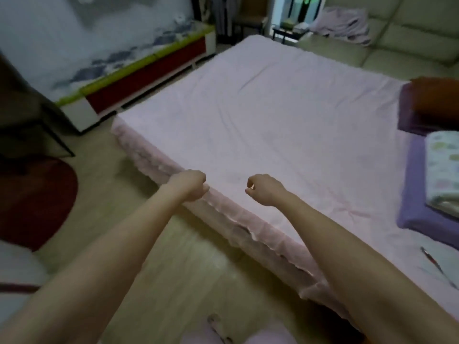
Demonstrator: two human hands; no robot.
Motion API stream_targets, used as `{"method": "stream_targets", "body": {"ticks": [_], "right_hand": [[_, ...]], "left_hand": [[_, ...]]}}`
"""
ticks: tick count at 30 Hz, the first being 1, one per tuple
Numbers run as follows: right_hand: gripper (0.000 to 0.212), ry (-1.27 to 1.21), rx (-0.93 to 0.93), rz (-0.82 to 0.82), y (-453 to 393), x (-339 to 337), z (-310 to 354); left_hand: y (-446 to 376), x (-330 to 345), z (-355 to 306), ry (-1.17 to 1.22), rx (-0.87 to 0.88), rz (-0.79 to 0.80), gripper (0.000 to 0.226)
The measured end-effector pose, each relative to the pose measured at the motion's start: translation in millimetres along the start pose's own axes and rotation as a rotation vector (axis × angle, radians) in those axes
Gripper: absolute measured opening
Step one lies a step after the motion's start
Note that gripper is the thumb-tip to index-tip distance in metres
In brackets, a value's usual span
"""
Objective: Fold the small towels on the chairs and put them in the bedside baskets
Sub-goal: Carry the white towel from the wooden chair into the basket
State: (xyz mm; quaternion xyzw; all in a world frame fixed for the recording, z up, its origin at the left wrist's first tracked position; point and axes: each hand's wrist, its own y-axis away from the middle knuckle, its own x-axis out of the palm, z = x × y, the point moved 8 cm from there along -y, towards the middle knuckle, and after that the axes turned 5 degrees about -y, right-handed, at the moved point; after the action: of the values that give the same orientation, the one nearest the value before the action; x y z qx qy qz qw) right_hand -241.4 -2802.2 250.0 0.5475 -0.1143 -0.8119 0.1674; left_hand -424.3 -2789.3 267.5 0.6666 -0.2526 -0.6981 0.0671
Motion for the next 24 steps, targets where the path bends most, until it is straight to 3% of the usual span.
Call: {"method": "stream_targets", "body": {"ticks": [10,17,24], "right_hand": [[0.033,0.246,-0.414,0.147,-235,28,315],[0.032,0.232,-0.641,0.158,-399,36,507],[0.045,0.162,-0.823,0.038,-512,21,682]], "left_hand": [[-7,-27,335,0.206,-0.464,-0.034,0.041],[-30,-75,529,0.335,-0.742,-0.242,0.037],[-59,-116,698,0.345,-0.852,-0.438,0.041]]}}
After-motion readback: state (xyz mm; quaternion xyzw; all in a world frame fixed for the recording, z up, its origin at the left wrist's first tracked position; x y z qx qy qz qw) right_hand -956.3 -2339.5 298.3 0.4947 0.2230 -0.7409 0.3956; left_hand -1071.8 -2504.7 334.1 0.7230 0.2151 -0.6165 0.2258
